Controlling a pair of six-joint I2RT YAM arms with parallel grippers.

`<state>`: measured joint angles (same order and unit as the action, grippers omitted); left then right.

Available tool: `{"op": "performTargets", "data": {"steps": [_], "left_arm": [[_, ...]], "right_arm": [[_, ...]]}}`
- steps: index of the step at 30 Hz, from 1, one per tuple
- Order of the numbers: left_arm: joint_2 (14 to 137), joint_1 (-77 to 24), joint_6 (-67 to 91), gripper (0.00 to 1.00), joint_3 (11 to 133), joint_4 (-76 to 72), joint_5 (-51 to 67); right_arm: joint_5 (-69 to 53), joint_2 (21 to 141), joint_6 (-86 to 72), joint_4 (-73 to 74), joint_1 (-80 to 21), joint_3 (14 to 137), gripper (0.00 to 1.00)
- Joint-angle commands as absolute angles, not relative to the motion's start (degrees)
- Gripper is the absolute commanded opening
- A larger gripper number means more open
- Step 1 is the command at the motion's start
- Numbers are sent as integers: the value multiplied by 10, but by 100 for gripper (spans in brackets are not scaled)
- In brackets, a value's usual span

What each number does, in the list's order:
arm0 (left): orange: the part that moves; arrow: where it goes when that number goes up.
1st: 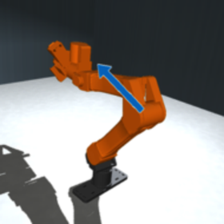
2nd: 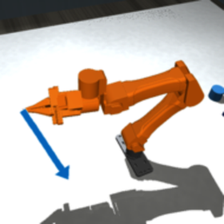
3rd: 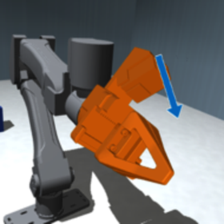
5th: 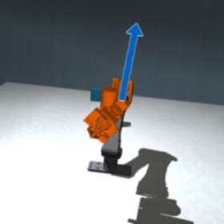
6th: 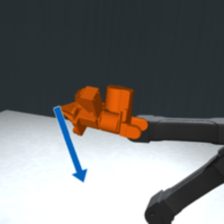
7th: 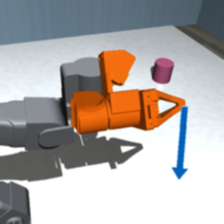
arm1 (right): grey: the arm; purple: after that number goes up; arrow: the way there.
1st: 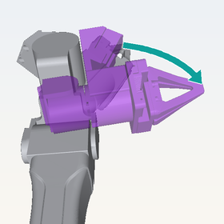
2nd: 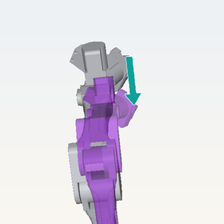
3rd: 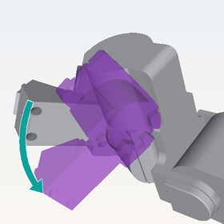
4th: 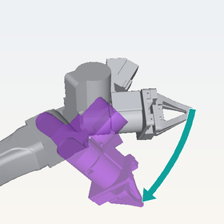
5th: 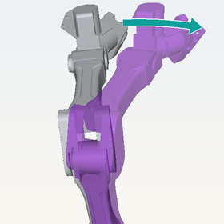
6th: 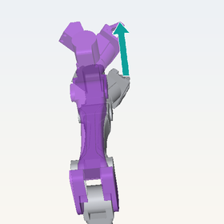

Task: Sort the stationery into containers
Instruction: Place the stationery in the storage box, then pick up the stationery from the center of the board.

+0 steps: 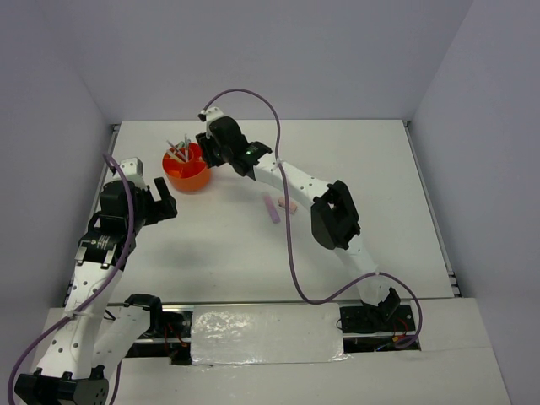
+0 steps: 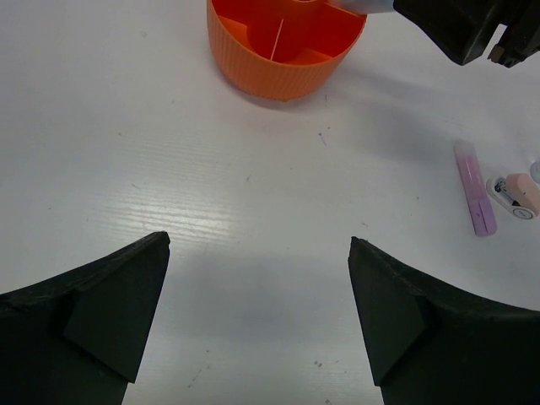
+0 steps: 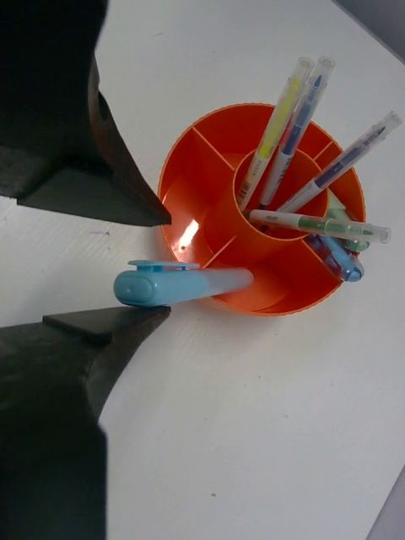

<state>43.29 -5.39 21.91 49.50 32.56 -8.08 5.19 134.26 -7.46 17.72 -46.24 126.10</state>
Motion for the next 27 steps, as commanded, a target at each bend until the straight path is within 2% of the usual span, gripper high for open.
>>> {"op": "performTargets", "data": {"steps": [1,5,12,17,20,25,27], "left_arm": [[428,-51,204,99,498,307,-71],[429,-51,204,99,497,306,-70],[431,-51,204,99,497,307,-71],[425,-52,201,99,497,301,-58],[420,-53,199,99,494,298,-47],[412,-54,198,99,492,294,-40],[411,-54,197,99,490,293,-35]], "right_arm": [[54,1346,-64,167,-463,1282,52],[48,1346,-62,171,-463,1297,67],[62,1280,-73,161,-456,1260,69],[78,1142,-84,144,-449,1083,70],[77,1081,-77,181,-447,979,68],[90,997,-95,178,-447,781,50],[84,985,-96,159,-446,728,48]]}}
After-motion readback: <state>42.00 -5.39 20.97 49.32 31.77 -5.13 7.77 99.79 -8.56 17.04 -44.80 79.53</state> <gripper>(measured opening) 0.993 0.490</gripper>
